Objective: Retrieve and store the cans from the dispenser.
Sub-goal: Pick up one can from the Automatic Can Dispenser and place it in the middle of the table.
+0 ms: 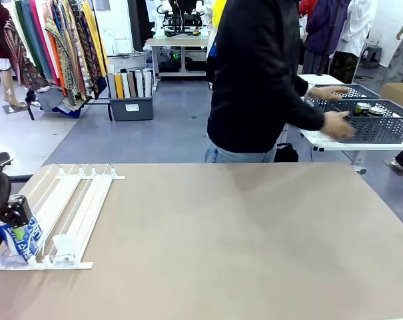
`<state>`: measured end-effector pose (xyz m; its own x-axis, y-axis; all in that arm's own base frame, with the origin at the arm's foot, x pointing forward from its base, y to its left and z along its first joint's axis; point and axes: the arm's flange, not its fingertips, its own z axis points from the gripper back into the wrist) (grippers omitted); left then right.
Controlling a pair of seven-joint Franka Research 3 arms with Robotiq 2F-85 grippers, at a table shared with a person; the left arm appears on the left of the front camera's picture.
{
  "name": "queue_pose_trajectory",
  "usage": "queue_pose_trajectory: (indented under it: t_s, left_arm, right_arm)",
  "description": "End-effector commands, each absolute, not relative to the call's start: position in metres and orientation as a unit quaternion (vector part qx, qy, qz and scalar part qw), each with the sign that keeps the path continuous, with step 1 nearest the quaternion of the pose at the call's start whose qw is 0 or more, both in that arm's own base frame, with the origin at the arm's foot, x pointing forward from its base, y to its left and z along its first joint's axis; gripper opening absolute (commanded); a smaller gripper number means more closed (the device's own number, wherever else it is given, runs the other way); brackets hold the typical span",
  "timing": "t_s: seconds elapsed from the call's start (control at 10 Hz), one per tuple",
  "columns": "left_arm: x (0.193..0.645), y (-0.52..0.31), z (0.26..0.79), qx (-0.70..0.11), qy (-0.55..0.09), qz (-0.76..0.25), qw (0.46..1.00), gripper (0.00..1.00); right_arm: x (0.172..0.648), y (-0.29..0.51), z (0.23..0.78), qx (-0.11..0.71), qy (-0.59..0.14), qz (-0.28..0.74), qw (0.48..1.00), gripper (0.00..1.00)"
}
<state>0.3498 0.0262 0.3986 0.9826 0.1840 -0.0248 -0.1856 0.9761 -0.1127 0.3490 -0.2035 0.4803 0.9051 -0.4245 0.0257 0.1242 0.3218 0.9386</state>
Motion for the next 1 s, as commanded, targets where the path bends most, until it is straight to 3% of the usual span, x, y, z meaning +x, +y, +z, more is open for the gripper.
queue_pose_trajectory:
  t_s: [0.0, 0.4, 0.5, 0.6, 0.9]
  left_arm:
    - [0.3020, 0.0228, 0.3674, -0.062, -0.004, 0.089, 0.994, 0.00]
    - [0.3002, 0.0232, 0.3714, -0.063, 0.001, 0.088, 0.994, 0.00]
    - [0.2987, 0.0221, 0.3727, -0.073, 0.022, 0.081, 0.994, 0.44]
    - [0.2988, 0.0216, 0.3734, -0.067, 0.024, 0.082, 0.994, 1.00]
    - [0.2996, 0.0214, 0.3745, -0.060, 0.025, 0.083, 0.994, 1.00]
  right_arm:
    - [0.3483, -0.2041, 0.4831, 0.558, -0.137, -0.164, 0.802, 1.00]
    - [0.3483, -0.2041, 0.4831, 0.558, -0.137, -0.164, 0.802, 1.00]
    - [0.3483, -0.2041, 0.4831, 0.558, -0.137, -0.164, 0.802, 1.00]
    - [0.3483, -0.2041, 0.4831, 0.558, -0.137, -0.164, 0.802, 1.00]
    - [0.3483, -0.2041, 0.4831, 0.558, -0.137, -0.164, 0.802, 1.00]
